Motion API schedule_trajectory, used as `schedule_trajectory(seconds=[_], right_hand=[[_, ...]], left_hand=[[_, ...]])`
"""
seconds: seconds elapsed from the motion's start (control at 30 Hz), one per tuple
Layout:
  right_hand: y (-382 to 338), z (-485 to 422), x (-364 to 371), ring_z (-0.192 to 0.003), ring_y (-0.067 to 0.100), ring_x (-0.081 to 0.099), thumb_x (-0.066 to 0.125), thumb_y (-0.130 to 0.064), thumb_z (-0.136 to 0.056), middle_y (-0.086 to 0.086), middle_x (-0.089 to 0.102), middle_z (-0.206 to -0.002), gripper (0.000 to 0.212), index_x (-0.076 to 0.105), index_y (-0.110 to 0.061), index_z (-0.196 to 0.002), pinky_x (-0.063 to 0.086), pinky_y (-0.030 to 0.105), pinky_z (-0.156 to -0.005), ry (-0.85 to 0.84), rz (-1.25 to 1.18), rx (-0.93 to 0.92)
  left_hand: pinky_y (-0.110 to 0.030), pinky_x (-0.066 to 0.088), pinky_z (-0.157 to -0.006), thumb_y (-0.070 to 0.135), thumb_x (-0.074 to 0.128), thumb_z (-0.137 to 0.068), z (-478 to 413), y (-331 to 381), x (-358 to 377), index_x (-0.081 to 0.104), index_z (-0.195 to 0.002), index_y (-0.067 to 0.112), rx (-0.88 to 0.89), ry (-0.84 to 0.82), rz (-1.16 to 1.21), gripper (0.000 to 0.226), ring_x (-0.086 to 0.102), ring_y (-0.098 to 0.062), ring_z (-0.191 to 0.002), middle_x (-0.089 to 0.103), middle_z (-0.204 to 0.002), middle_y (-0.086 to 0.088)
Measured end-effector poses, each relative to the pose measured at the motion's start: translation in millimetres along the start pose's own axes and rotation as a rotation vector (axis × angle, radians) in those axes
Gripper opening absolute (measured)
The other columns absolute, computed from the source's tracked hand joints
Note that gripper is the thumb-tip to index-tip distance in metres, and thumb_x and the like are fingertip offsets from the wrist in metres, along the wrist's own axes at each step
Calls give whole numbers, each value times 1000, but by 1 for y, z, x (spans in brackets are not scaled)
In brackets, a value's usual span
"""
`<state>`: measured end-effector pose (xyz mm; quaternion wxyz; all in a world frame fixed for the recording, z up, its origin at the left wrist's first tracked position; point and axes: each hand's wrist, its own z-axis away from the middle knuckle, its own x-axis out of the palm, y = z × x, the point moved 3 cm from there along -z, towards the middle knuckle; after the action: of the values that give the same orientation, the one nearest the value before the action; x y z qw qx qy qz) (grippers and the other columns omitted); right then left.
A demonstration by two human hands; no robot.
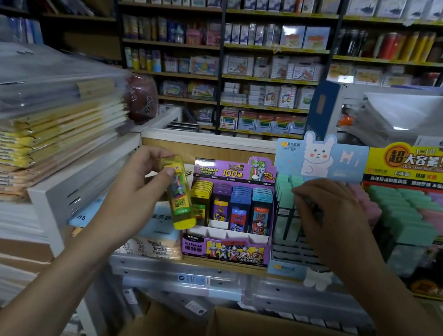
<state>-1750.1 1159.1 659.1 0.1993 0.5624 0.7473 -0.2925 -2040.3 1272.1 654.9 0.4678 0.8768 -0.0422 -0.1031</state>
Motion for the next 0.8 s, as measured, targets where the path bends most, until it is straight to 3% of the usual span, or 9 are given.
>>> schedule_trajectory(seconds=[0.1,0.17,0.23,0.27,0.33,0.4,0.53,0.67,0.8], right_hand=[[-8,-2,-4,-97,30,61,69,-7,-89,11,70,-105,19,74,-4,-108,53,48,-84,79,-16,35],[-23,-6,-7,-94,18,61,69,-10,-90,5,69,-102,17,73,-9,-107,52,30,-84,129,-115,41],[-43,-14,-6,-85,5,63,70,-14,-91,-6,70,-93,16,72,-18,-106,47,8,-75,89,-336,101],[-53,-19,-3,-83,1,65,71,-15,-91,-10,70,-90,16,72,-21,-106,48,6,-72,36,-452,141],[-71,-29,5,-80,-1,68,72,-18,-90,-11,72,-89,19,73,-21,-109,53,10,-70,-79,-602,199],[-86,-34,12,-69,1,69,72,-16,-90,-5,74,-88,23,73,-13,-113,54,13,-61,-164,-695,214],[-90,-35,23,-47,-1,61,72,-6,-89,2,75,-76,16,76,-5,-105,46,12,-48,-186,-815,245],[-78,-37,24,-53,16,68,72,-9,-89,3,75,-74,8,76,-9,-96,53,20,-51,-102,-879,336],[-68,-35,24,-63,23,73,71,-11,-91,7,75,-77,3,73,-11,-92,60,28,-57,-81,-971,414]], left_hand=[[-46,59,-72,21,55,-101,2,4,2,60,-117,28,-6,-3,44,19,70,-29,-90,69,-102,-8],[-32,54,-69,27,60,-95,5,10,10,60,-122,28,14,-28,42,27,67,-14,-82,67,-90,5],[-32,52,-68,26,65,-92,9,14,21,58,-123,28,23,-51,61,32,65,-12,-78,66,-83,5],[-36,51,-69,25,67,-91,12,16,26,57,-123,28,31,-63,72,34,65,-15,-77,68,-83,1],[-38,54,-70,22,70,-89,17,20,37,55,-121,27,45,-92,122,36,67,-22,-78,72,-87,-7],[-30,57,-68,16,71,-88,22,24,43,55,-121,23,54,-121,180,37,70,-23,-78,73,-88,-10],[-24,56,-70,16,74,-89,27,27,44,57,-120,18,25,-128,219,35,72,-22,-80,76,-87,-8],[-25,55,-66,25,77,-85,30,21,32,68,-108,19,-59,-125,185,25,67,-18,-75,75,-82,-5],[-24,56,-60,20,79,-85,37,11,19,72,-101,17,-113,-128,235,17,70,-17,-69,74,-79,-6]])
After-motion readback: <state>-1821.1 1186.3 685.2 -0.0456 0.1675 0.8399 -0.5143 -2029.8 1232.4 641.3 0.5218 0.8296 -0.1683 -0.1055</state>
